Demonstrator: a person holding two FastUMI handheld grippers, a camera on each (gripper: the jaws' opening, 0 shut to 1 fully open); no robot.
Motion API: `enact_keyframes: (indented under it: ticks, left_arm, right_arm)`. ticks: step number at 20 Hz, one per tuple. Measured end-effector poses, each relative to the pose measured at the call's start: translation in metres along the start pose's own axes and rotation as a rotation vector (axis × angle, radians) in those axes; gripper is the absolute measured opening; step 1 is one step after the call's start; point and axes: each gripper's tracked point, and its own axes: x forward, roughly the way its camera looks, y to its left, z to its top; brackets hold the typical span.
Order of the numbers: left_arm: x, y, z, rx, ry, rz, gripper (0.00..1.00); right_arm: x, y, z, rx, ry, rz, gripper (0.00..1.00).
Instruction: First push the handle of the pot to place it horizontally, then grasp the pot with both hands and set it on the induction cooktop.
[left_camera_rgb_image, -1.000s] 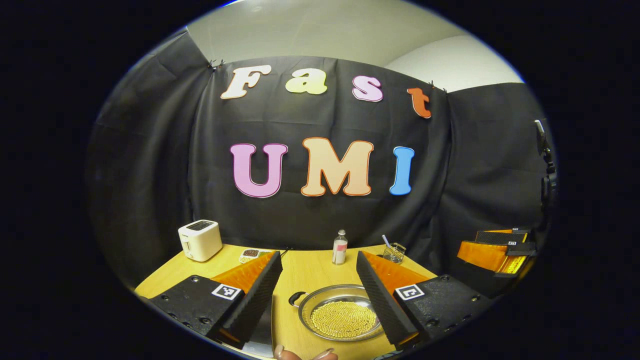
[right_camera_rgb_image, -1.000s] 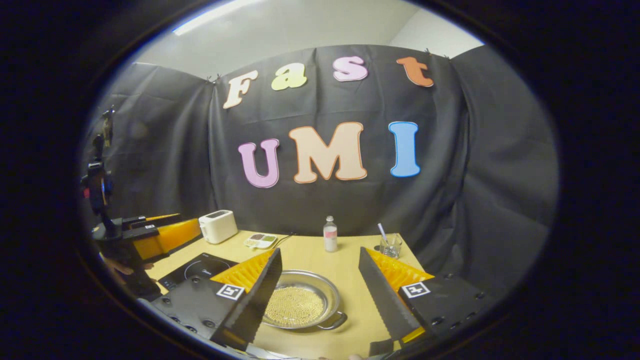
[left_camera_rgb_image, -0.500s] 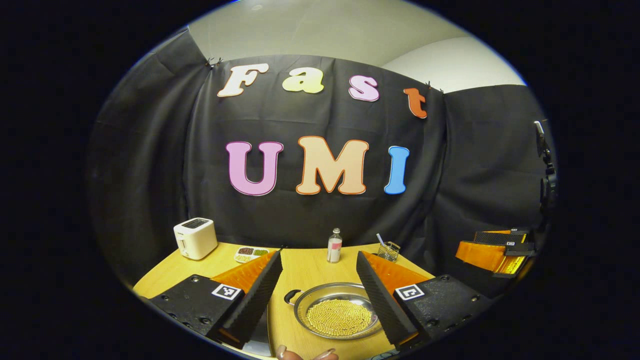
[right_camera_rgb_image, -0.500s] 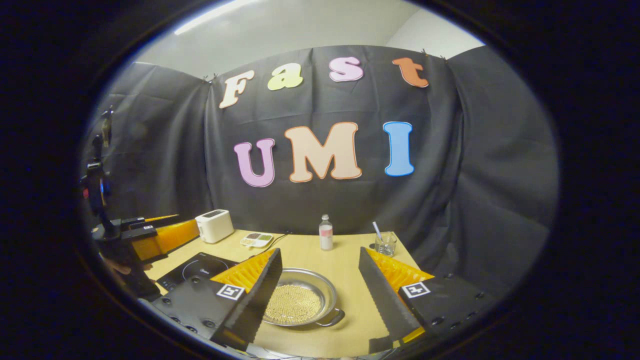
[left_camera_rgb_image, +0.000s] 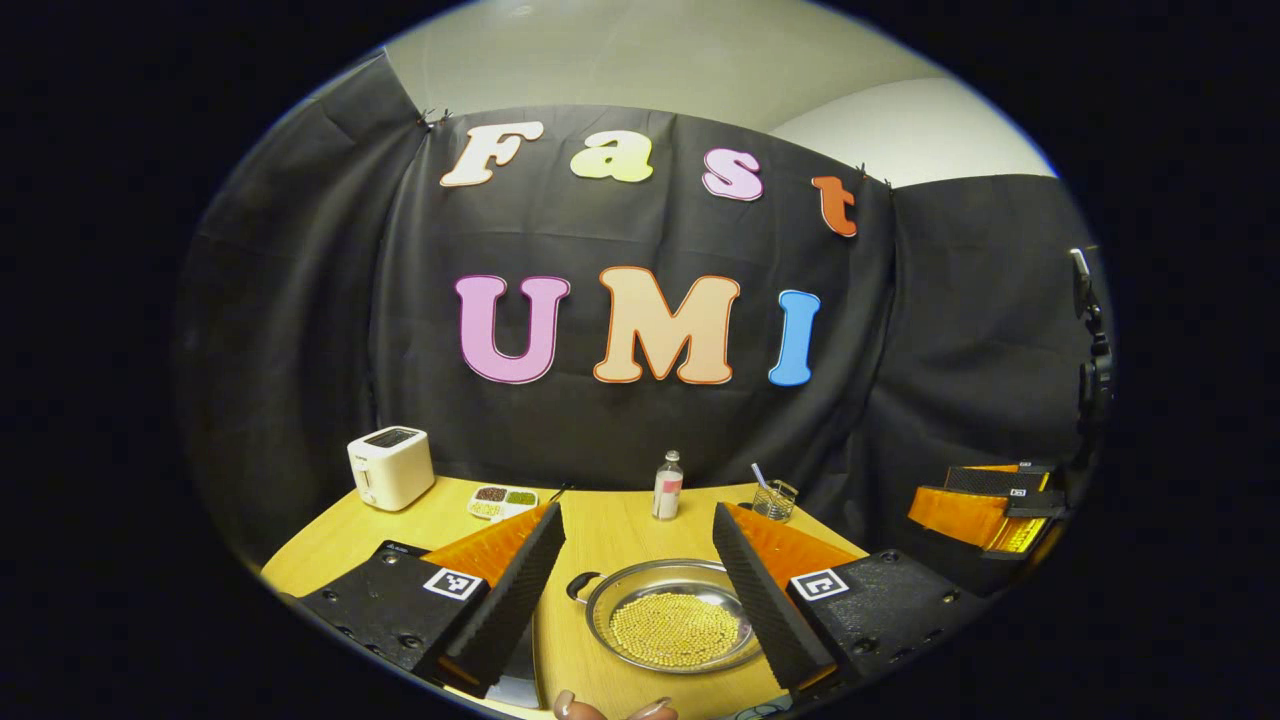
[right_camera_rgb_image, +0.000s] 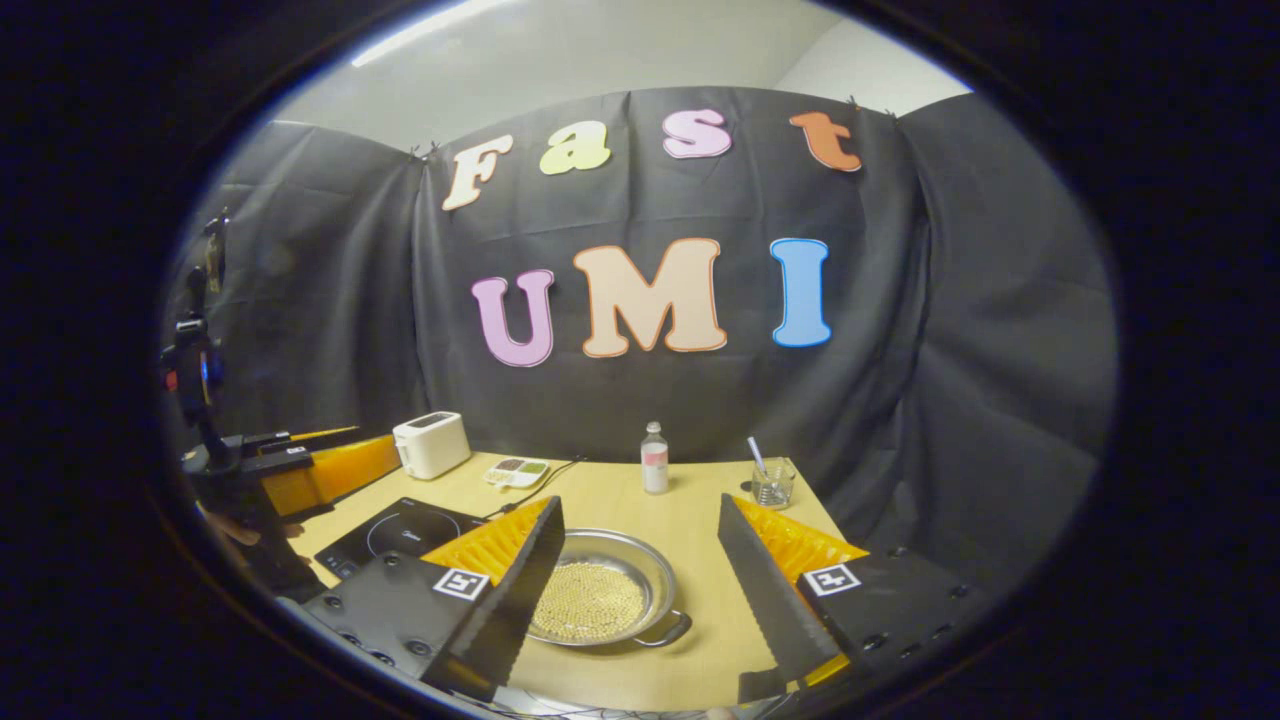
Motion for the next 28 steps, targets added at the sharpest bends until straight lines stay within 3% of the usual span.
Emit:
enact_keyframes:
  ticks: [1, 4, 7, 9, 14, 15, 16, 18, 20, 21, 23, 25, 28]
  left_arm:
    - [0.001, 0.000, -0.001, -0.001, 0.002, -0.004, 0.96]
    - [0.001, 0.002, -0.003, -0.001, 0.010, -0.012, 0.96]
    - [0.002, 0.005, -0.005, -0.006, 0.015, -0.028, 0.96]
    - [0.002, 0.009, -0.006, -0.010, 0.018, -0.037, 0.96]
    - [0.003, 0.020, -0.010, -0.027, 0.034, -0.065, 0.96]
    - [0.004, 0.022, -0.011, -0.027, 0.039, -0.070, 0.96]
    - [0.004, 0.026, -0.012, -0.028, 0.041, -0.073, 0.96]
    - [0.006, 0.030, -0.014, -0.031, 0.049, -0.082, 0.96]
    - [0.009, 0.033, -0.015, -0.039, 0.053, -0.091, 0.93]
    - [0.010, 0.035, -0.016, -0.042, 0.055, -0.092, 0.96]
    - [0.011, 0.036, -0.017, -0.050, 0.057, -0.099, 0.96]
    - [0.014, 0.037, -0.018, -0.050, 0.060, -0.104, 0.96]
    - [0.015, 0.041, -0.023, -0.048, 0.073, -0.108, 0.96]
  right_arm:
    - [0.000, 0.001, -0.002, 0.001, 0.007, 0.003, 0.93]
    - [-0.004, 0.000, -0.001, 0.013, 0.009, -0.018, 0.60]
    - [-0.001, -0.004, -0.004, 0.005, 0.008, -0.056, 0.59]
    - [-0.004, 0.003, -0.008, 0.005, 0.021, -0.061, 0.32]
    - [-0.005, 0.009, -0.026, -0.001, 0.075, -0.091, 0.29]
    - [-0.006, 0.011, -0.027, 0.000, 0.077, -0.098, 0.33]
    - [-0.013, 0.010, -0.019, -0.007, 0.069, -0.124, 0.29]
    - [-0.008, 0.011, -0.020, 0.003, 0.050, -0.139, 0.11]
    - [-0.006, 0.017, -0.025, 0.009, 0.059, -0.138, 0.15]
    - [-0.005, 0.019, -0.030, 0.005, 0.076, -0.127, 0.04]
    - [-0.003, 0.016, -0.034, -0.014, 0.099, -0.147, 0.10]
    - [-0.002, 0.017, -0.044, -0.017, 0.124, -0.146, 0.00]
    - [0.000, 0.029, -0.052, -0.031, 0.147, -0.121, 0.00]
